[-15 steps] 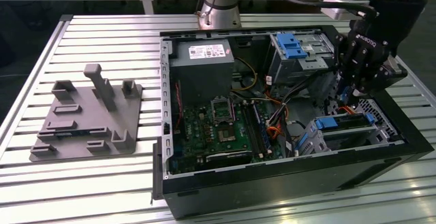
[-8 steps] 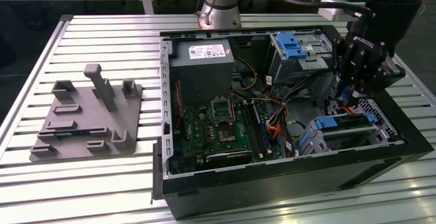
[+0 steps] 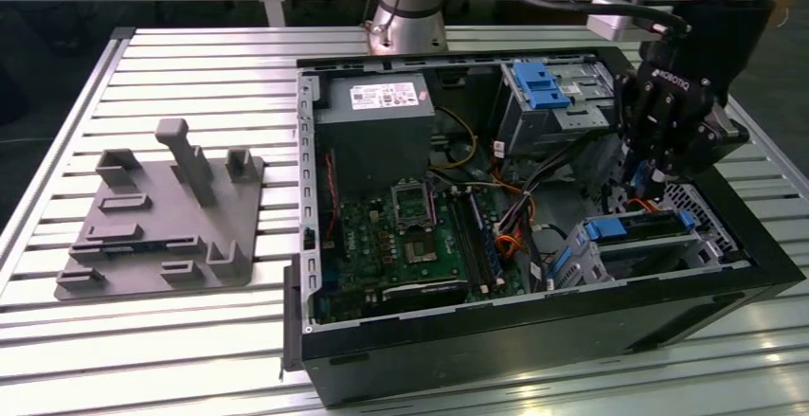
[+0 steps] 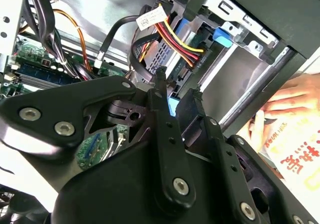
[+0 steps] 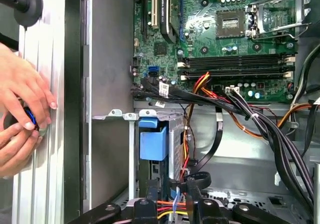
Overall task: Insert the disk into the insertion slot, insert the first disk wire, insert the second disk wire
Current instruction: 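Insert the second disk wire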
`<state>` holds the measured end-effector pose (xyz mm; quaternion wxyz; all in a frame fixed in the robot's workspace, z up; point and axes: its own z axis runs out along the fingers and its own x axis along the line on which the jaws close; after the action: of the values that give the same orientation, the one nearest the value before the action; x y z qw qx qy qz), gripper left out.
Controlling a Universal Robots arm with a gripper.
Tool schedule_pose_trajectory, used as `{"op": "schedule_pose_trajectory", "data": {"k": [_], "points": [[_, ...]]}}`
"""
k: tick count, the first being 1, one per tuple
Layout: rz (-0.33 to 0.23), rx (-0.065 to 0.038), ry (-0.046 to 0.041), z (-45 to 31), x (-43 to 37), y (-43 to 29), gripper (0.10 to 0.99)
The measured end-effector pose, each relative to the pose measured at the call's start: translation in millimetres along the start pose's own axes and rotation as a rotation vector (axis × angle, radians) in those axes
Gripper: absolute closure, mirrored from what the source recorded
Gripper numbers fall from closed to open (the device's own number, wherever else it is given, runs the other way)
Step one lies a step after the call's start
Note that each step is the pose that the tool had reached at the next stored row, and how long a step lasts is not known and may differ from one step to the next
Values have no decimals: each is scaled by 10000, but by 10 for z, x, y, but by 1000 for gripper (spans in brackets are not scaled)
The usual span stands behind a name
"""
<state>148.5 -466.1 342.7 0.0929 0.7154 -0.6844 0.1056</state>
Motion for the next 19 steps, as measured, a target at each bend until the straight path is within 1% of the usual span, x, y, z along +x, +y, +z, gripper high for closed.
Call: {"op": "schedule_pose_trajectory", "data": {"k": [5,11,12,13,14,17,18,19], "points": [[-41,3,193,9,-35,-1,729],[-64,4,296,24,-63,7,729],[-65,4,333,24,-63,7,729],[-68,2,387,24,-63,7,729],[-71,1,408,23,-63,8,729],[-77,3,412,23,-65,8,729],[-84,4,429,21,-68,8,729],[-94,5,481,21,-72,8,729]]}}
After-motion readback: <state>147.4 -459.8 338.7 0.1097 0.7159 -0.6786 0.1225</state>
